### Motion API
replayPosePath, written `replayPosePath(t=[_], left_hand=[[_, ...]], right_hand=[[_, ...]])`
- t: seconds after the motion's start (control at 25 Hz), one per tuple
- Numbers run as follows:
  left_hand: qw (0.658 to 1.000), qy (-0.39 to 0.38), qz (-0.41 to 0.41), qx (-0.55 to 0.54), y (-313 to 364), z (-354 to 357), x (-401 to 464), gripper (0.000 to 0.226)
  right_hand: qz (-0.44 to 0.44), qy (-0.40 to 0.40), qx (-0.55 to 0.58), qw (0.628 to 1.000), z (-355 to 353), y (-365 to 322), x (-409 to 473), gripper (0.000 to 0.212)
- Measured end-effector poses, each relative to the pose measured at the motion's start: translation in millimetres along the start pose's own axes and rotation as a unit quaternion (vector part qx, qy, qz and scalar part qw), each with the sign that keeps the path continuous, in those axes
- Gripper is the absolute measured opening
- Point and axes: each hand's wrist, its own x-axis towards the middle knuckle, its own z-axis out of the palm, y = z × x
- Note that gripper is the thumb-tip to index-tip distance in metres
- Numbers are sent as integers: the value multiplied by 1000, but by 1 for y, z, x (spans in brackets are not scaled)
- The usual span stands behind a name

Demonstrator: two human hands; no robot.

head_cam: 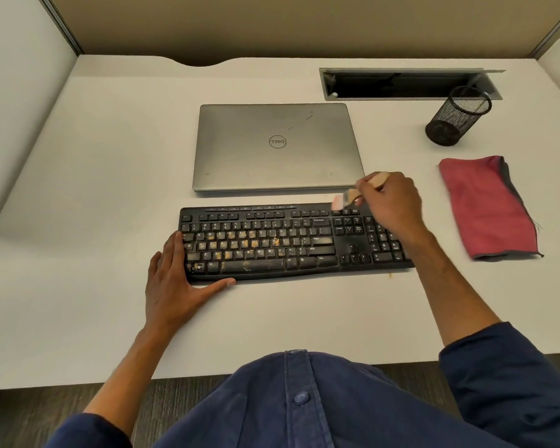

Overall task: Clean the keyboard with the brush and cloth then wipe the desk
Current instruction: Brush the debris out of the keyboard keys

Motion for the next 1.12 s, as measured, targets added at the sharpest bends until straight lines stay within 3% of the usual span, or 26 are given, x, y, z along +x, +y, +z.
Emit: replayPosePath(t=[0.12, 0.24, 0.44, 0.64, 1.04, 1.12], left_hand=[[1000, 1, 5, 1, 0, 0, 1, 127], [1000, 1, 10, 2, -2, 1, 0, 126], [1000, 1, 7, 6, 0, 1, 1, 127], [1000, -4, 6, 7, -1, 1, 0, 127], [1000, -3, 6, 8, -3, 2, 1, 126], [1000, -5, 7, 7, -3, 2, 1, 126]], right_hand=[[62, 95, -30, 993, -24, 39, 2, 29], [91, 121, -23, 988, -44, 55, 1, 28], [47, 154, 35, 986, -48, 41, -5, 26], [-30, 39, 103, 994, -9, 5, -20, 19], [-61, -63, -80, 993, 13, -42, -16, 29], [-64, -41, -76, 994, 11, -47, -12, 30]])
